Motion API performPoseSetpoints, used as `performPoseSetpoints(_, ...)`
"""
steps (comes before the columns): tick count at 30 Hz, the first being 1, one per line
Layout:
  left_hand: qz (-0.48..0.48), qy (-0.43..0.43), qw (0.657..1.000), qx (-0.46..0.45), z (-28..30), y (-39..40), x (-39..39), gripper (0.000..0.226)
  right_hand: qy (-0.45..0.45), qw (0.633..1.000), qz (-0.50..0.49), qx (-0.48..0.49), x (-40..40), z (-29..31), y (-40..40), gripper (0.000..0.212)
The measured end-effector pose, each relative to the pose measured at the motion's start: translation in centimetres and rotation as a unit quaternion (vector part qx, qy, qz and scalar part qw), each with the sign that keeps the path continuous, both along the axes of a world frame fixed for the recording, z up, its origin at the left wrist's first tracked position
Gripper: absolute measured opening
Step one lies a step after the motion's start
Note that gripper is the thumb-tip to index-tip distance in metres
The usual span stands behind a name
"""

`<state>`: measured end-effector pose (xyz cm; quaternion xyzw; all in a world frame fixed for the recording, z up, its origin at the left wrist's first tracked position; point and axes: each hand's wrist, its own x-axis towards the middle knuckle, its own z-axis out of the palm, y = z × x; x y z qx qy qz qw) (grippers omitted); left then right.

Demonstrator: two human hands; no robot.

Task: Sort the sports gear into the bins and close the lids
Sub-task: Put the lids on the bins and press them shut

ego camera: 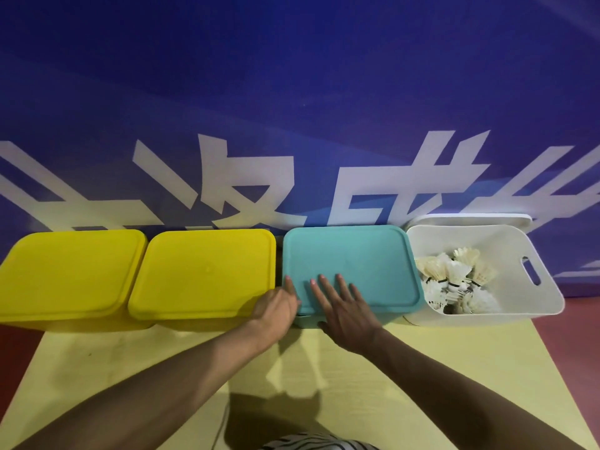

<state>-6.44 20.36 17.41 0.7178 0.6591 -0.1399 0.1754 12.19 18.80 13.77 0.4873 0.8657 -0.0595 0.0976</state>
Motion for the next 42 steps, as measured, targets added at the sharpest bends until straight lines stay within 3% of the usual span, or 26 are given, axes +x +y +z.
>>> performPoseSetpoints(3, -0.052, 0.042, 0.997, 0.026, -0.5, -2.0, -0.3, 0.069, -0.023, 1.000, -0.021, 0.000, -1.4, -0.4, -0.6, 0.092)
performPoseSetpoints(8, -0.103, 0.032, 0.994, 0.021, -0.8, -3.2, -1.5, 0.073, -0.002, 1.000, -0.025, 0.014, -1.3, -0.6, -0.6, 0.088)
performPoseSetpoints(14, -0.202, 0.049, 0.972, 0.107, -0.6, -2.0, -3.2, 0.070, 0.062, 0.994, -0.038, 0.077, -3.2, 0.4, -0.7, 0.038)
performPoseSetpoints(16, -0.260, 0.053, 0.953, 0.146, -0.6, -1.9, -3.6, 0.068, 0.068, 0.994, -0.034, 0.082, -3.6, 0.3, -0.7, 0.032)
performPoseSetpoints(19, -0.297, 0.084, 0.933, 0.184, -1.3, -1.5, -4.1, 0.068, 0.063, 0.995, -0.021, 0.079, -3.6, 0.2, -0.1, 0.035)
performPoseSetpoints(23, -0.335, 0.124, 0.921, 0.156, -2.5, -0.7, -4.7, 0.067, 0.064, 0.997, 0.005, 0.046, -3.7, -0.1, 0.9, 0.046)
performPoseSetpoints(31, -0.376, 0.105, 0.911, 0.134, -2.1, 1.0, -5.1, 0.065, 0.078, 0.992, 0.066, 0.073, -3.4, -0.5, 3.0, 0.061)
performPoseSetpoints(35, -0.387, 0.083, 0.910, 0.124, -2.0, 1.8, -5.2, 0.060, 0.099, 0.990, 0.094, 0.041, -3.1, -0.9, 4.4, 0.064)
performPoseSetpoints(42, -0.367, 0.044, 0.925, 0.089, -2.3, 3.1, -5.6, 0.060, 0.148, 0.977, 0.150, 0.043, -2.7, -0.5, 5.5, 0.052)
